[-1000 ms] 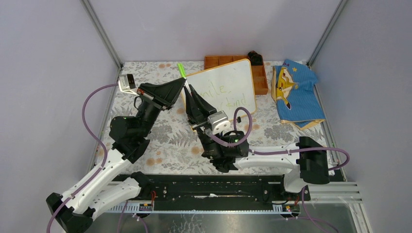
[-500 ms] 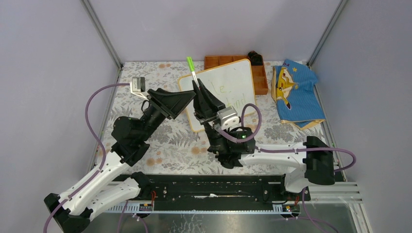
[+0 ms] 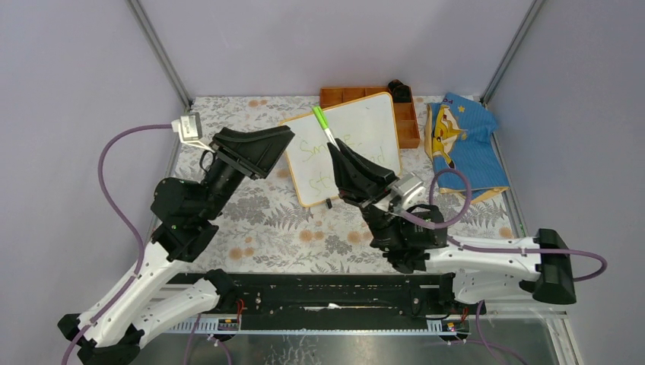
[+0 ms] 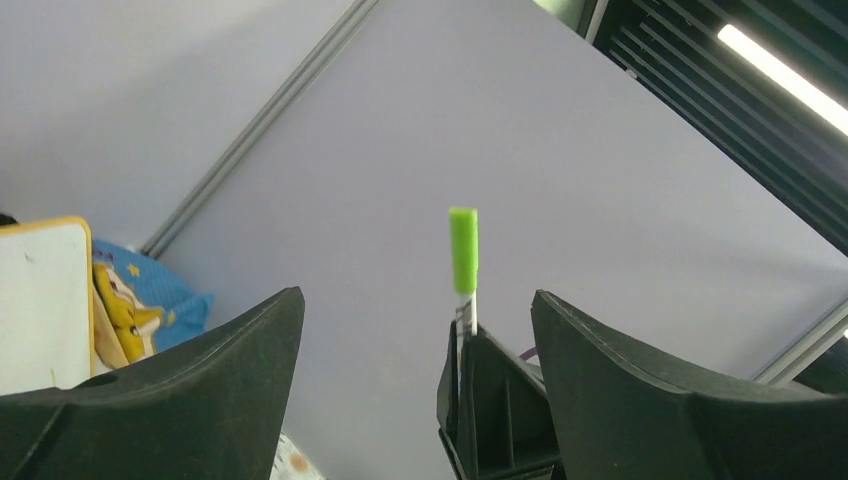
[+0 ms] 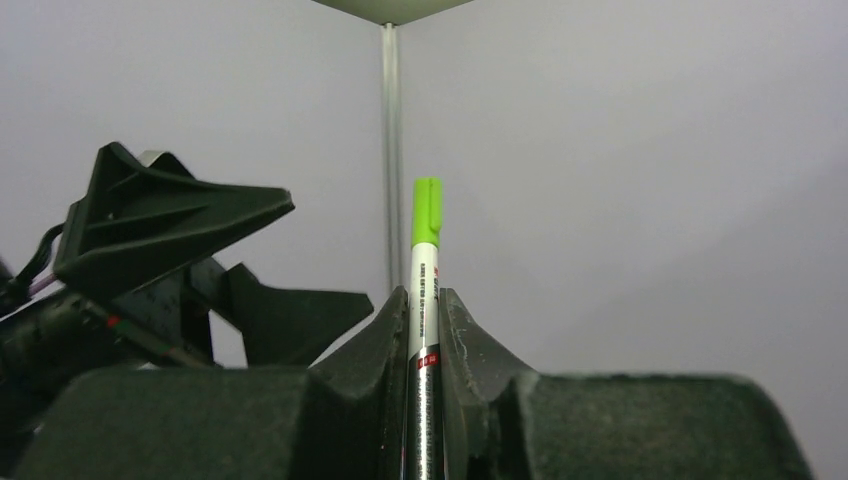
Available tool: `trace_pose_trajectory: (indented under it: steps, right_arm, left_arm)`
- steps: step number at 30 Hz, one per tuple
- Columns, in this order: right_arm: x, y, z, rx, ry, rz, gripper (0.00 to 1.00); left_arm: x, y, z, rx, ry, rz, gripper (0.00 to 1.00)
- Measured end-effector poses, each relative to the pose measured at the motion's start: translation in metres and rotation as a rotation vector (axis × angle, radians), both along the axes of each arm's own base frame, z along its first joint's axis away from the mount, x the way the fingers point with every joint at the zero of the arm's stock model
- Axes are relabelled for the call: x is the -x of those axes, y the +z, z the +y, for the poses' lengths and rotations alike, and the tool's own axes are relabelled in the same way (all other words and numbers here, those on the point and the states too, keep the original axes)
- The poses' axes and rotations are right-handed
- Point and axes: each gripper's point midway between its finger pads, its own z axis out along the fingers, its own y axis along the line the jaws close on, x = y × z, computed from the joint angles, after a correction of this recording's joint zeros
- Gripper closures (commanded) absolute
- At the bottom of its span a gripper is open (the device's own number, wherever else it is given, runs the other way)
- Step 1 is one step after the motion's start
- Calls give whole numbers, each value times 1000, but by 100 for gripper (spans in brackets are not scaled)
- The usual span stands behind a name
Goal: Write a sentence on the whiteboard
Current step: Close the pen cap at the center of the board.
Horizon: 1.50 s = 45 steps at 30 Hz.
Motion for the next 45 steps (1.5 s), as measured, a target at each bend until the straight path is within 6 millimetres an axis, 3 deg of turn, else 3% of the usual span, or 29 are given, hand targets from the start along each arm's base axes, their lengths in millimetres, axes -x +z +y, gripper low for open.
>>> trace_pose_trajectory:
  steps: [7,16,30,36,45]
  right_arm:
    - [20,2,-4,28,151,7,100]
    - [27,-14,13,104,232,34,100]
    - [27,-20,16,120,239,45,100]
    - [26,-21,16,121,237,46,100]
    - [26,-21,16,116,233,48,100]
  left_arm:
    - [2,20,-4,-24,3,-74,13]
    - [-8,4,-34,-103,-82,-62,18]
    - [1,13,-30,-85,-93,-97,44]
    - [4,15,-27,-77,-92,-105,48]
    - [4,11,-28,-66,-103,-93,67]
